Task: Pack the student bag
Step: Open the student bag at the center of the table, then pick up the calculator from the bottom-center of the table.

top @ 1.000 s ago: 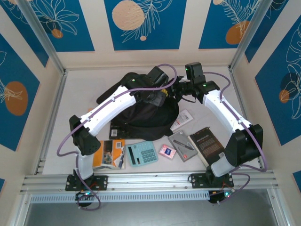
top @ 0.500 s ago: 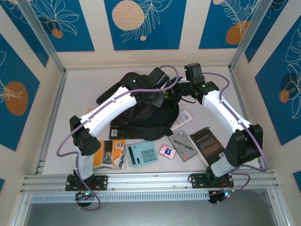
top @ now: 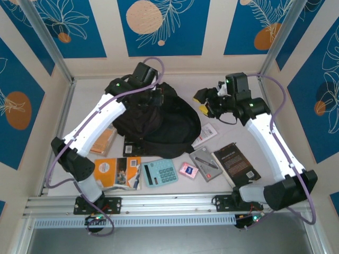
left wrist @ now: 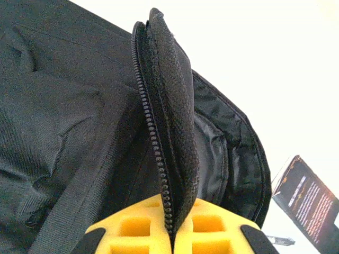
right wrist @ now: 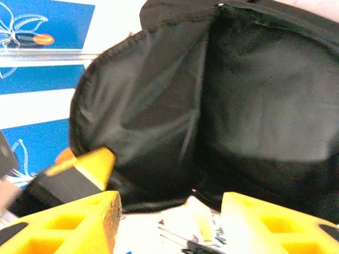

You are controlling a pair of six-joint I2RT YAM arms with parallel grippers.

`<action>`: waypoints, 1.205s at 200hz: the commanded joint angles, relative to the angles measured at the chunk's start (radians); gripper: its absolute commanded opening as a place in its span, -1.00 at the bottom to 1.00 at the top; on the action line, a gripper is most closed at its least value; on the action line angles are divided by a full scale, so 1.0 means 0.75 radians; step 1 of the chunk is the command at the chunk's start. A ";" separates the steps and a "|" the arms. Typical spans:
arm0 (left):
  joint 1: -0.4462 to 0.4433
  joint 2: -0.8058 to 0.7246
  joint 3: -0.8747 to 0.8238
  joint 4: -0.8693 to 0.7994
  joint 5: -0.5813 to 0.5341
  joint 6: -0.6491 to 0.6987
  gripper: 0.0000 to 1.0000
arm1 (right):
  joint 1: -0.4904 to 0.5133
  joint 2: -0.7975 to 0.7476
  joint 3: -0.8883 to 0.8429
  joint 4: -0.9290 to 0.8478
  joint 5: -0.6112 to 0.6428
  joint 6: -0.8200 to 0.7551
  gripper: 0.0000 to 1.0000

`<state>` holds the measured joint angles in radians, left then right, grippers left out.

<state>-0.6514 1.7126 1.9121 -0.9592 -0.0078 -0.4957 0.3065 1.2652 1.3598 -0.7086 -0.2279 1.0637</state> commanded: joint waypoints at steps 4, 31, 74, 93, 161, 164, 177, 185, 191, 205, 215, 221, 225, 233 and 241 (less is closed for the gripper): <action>0.015 -0.076 -0.014 0.105 0.080 -0.092 -1.00 | 0.054 -0.083 -0.119 -0.196 0.132 -0.266 0.05; 0.070 -0.134 -0.090 0.146 0.081 -0.138 -1.00 | 0.218 -0.124 -0.249 -0.271 0.186 -0.479 0.04; 0.183 -0.141 -0.202 0.211 0.190 -0.256 -1.00 | 0.683 0.042 -0.279 -0.273 0.331 -0.606 0.05; 0.197 -0.101 -0.185 0.192 0.234 -0.259 -1.00 | 0.867 0.217 -0.186 -0.259 0.407 -0.635 -0.04; 0.258 -0.071 -0.190 0.140 0.237 -0.237 -1.00 | 1.178 0.786 0.201 -0.278 0.522 -0.605 0.13; 0.261 -0.071 -0.193 0.140 0.237 -0.237 -1.00 | 1.185 0.798 0.215 -0.280 0.526 -0.598 0.14; 0.273 -0.075 -0.199 0.140 0.241 -0.235 -1.00 | 1.218 0.859 0.285 -0.298 0.569 -0.579 0.34; 0.280 -0.076 -0.202 0.138 0.241 -0.236 -1.00 | 1.239 0.897 0.328 -0.316 0.603 -0.568 0.44; 0.284 -0.078 -0.202 0.138 0.241 -0.236 -1.00 | 1.254 0.927 0.359 -0.330 0.625 -0.562 0.44; 0.291 -0.084 -0.202 0.136 0.240 -0.238 -1.00 | 1.283 0.998 0.430 -0.386 0.704 -0.530 0.42; 0.296 -0.085 -0.202 0.136 0.241 -0.245 -1.00 | 1.307 1.049 0.487 -0.442 0.773 -0.494 0.37; 0.298 -0.085 -0.202 0.136 0.243 -0.247 -1.00 | 1.321 1.088 0.521 -0.483 0.817 -0.476 0.33; 0.299 -0.086 -0.202 0.134 0.244 -0.249 -1.00 | 1.329 1.110 0.545 -0.510 0.845 -0.466 0.30; 0.300 -0.087 -0.203 0.134 0.243 -0.251 -1.00 | 1.348 1.154 0.592 -0.566 0.907 -0.436 0.26; 0.302 -0.087 -0.204 0.134 0.246 -0.251 -1.00 | 1.362 1.195 0.637 -0.614 0.956 -0.411 0.21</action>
<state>-0.4465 1.6585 1.7622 -0.8528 0.1692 -0.6754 1.2915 2.0785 1.7485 -1.0050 0.3252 0.6743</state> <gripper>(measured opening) 0.049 0.632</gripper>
